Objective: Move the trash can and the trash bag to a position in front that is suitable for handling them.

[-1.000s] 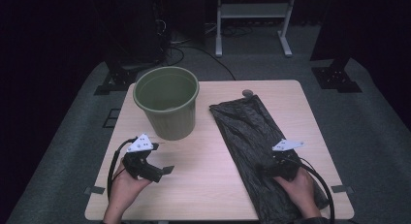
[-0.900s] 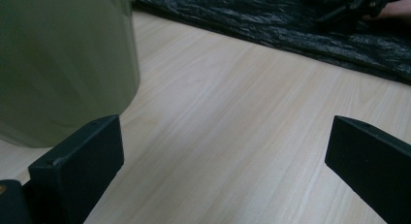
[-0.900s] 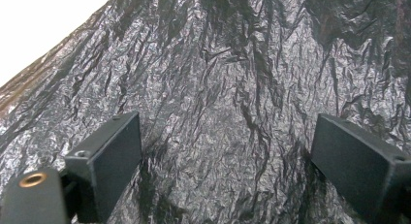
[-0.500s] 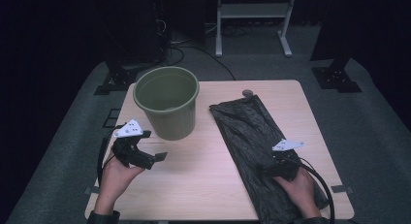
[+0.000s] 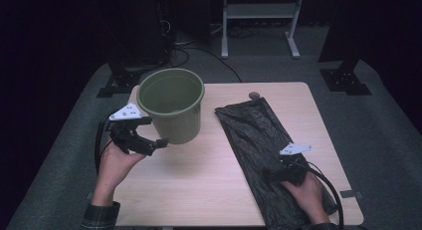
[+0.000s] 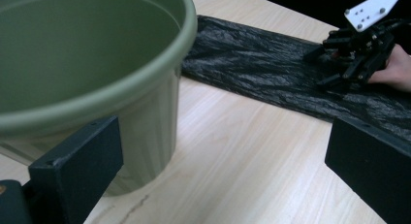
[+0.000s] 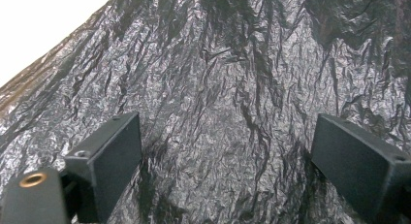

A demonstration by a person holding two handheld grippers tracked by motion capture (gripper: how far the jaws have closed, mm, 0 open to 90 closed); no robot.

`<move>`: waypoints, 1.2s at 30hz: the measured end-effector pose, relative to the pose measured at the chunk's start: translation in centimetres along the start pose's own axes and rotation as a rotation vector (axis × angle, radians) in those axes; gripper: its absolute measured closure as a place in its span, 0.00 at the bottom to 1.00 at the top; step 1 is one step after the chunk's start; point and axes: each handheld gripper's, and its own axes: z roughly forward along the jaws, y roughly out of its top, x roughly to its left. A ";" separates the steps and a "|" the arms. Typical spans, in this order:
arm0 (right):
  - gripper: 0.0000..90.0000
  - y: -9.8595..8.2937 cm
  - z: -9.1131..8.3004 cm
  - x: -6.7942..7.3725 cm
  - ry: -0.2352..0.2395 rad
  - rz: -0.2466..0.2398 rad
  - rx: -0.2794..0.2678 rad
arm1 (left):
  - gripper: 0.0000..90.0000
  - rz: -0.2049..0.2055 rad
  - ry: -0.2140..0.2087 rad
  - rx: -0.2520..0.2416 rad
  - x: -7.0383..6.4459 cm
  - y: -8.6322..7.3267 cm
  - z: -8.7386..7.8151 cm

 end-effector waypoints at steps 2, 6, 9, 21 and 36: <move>0.11 0.0 0.0 0.0 0.000 0.000 0.000 | 0.00 0.002 -0.001 -0.003 0.2 0.4 -0.1; 0.11 0.0 0.0 0.0 0.000 0.000 0.000 | 0.00 0.004 0.000 -0.014 0.7 1.5 -0.2; 0.11 0.0 0.0 0.0 0.000 0.000 0.000 | 0.00 0.008 0.007 -0.015 1.1 2.3 -0.2; 0.11 0.0 0.0 0.0 0.000 0.001 0.000 | 0.00 -0.009 0.057 -0.011 4.6 4.2 0.0; 0.11 0.0 0.0 0.0 0.000 0.001 0.000 | 0.00 -0.060 0.167 0.044 8.6 3.2 0.8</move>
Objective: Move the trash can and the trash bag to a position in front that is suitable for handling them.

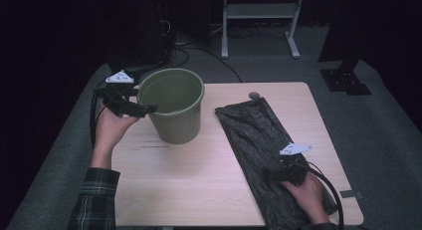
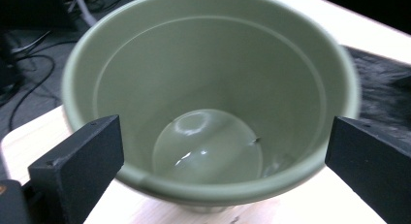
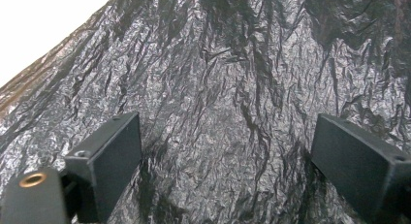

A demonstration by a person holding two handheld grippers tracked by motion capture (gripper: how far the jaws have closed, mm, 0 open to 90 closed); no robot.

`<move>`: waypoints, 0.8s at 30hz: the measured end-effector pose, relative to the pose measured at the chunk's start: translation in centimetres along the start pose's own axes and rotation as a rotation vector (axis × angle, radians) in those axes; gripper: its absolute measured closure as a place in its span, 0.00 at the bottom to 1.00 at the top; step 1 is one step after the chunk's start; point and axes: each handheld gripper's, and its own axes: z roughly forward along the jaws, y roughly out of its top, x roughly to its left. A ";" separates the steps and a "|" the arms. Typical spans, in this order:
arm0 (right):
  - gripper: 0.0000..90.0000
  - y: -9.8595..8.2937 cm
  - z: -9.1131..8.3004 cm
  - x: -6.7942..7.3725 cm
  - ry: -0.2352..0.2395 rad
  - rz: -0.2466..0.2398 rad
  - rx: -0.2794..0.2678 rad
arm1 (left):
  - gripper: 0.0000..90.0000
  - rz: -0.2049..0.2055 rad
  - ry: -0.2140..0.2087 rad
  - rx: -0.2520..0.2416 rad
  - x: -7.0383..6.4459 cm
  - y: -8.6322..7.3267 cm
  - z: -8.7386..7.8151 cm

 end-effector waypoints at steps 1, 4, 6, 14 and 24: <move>0.11 0.0 0.0 0.0 0.000 0.000 0.000 | 0.00 -0.007 -0.004 0.000 0.3 -0.2 0.1; 0.11 0.0 0.0 0.0 0.000 -0.001 0.000 | 0.00 -0.029 0.000 0.012 1.0 -0.5 0.6; 0.11 0.0 0.0 0.0 -0.001 0.000 -0.001 | 0.00 -0.038 0.005 0.021 1.4 -0.7 0.9; 0.11 0.0 0.0 0.0 0.000 -0.002 0.001 | 0.00 -0.075 -0.003 0.023 2.3 -1.2 1.5; 0.11 0.0 0.0 0.0 0.000 -0.001 0.000 | 0.00 -0.120 -0.013 0.034 3.2 -1.4 2.6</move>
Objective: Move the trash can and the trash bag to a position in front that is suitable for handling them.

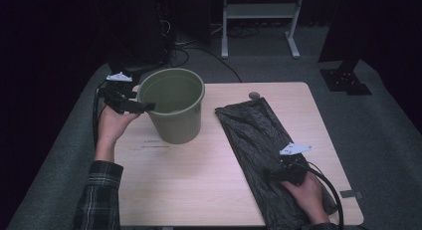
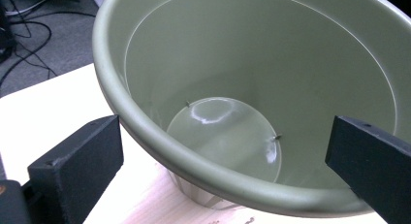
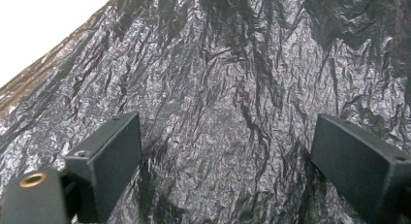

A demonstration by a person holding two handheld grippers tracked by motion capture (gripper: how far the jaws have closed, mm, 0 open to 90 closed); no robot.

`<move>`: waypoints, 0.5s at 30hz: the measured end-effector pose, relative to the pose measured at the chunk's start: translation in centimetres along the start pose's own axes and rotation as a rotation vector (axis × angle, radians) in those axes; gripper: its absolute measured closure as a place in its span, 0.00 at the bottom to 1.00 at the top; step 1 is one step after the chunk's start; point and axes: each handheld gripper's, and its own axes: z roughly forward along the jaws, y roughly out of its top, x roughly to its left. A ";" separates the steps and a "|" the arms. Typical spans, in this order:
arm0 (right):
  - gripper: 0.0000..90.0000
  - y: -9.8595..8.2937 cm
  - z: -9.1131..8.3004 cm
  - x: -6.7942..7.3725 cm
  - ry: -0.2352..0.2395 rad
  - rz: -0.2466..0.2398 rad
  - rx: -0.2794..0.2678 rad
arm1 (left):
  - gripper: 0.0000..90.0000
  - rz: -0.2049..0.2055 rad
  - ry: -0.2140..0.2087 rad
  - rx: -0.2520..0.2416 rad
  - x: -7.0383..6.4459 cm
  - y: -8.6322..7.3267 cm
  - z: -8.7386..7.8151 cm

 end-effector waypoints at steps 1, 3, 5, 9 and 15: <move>0.11 0.0 0.0 0.0 0.000 0.000 0.000 | 0.00 -0.005 -0.007 0.002 0.1 0.0 0.2; 0.11 0.0 0.0 0.0 0.000 0.000 0.000 | 0.00 0.000 -0.008 0.001 0.1 0.1 0.5; 0.11 0.0 0.0 0.0 0.000 0.000 0.000 | 0.00 0.007 -0.006 0.006 -0.1 0.2 0.6; 0.11 0.0 0.0 0.0 0.000 0.000 0.000 | 0.00 0.021 -0.021 0.011 -0.6 0.2 0.7; 0.11 0.0 0.0 0.0 0.000 0.001 0.000 | 0.00 0.051 -0.055 0.003 -1.6 0.1 0.8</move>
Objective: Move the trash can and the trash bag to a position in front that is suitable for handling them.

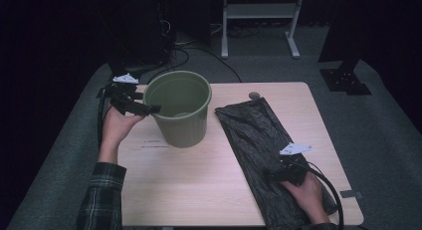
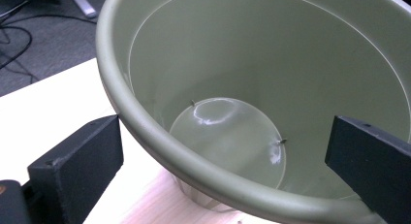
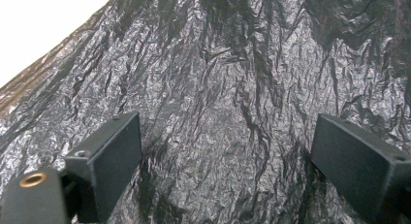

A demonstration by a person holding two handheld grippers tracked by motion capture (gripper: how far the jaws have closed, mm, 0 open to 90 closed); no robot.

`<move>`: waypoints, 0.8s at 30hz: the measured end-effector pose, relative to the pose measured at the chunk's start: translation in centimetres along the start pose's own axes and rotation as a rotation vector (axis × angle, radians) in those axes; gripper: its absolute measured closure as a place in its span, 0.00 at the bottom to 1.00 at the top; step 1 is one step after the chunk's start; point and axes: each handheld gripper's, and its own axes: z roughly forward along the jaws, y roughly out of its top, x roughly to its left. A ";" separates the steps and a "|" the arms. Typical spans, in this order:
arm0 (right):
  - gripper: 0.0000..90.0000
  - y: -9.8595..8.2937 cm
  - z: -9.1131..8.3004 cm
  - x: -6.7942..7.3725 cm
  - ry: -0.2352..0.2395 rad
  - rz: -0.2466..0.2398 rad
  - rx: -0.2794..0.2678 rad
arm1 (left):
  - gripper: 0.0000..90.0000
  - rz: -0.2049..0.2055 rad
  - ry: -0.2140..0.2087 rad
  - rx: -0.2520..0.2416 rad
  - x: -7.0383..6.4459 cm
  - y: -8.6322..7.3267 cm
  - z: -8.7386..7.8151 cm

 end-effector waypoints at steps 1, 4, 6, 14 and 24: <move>0.11 0.0 0.0 0.0 0.000 0.001 0.000 | 0.00 0.003 -0.004 0.000 -0.1 0.0 0.0; 0.11 0.0 0.0 0.0 0.000 0.001 0.000 | 0.00 0.026 -0.011 0.002 -0.9 0.0 0.0; 0.11 0.0 0.0 0.0 -0.001 0.000 0.001 | 0.00 0.033 -0.018 0.002 -1.3 0.0 0.1; 0.11 0.0 0.0 0.0 -0.001 0.001 0.000 | 0.00 0.072 -0.068 -0.014 -3.6 -0.3 0.4; 0.11 0.0 0.0 0.0 -0.001 0.002 0.000 | 0.00 0.133 -0.112 -0.030 -7.1 -0.8 0.6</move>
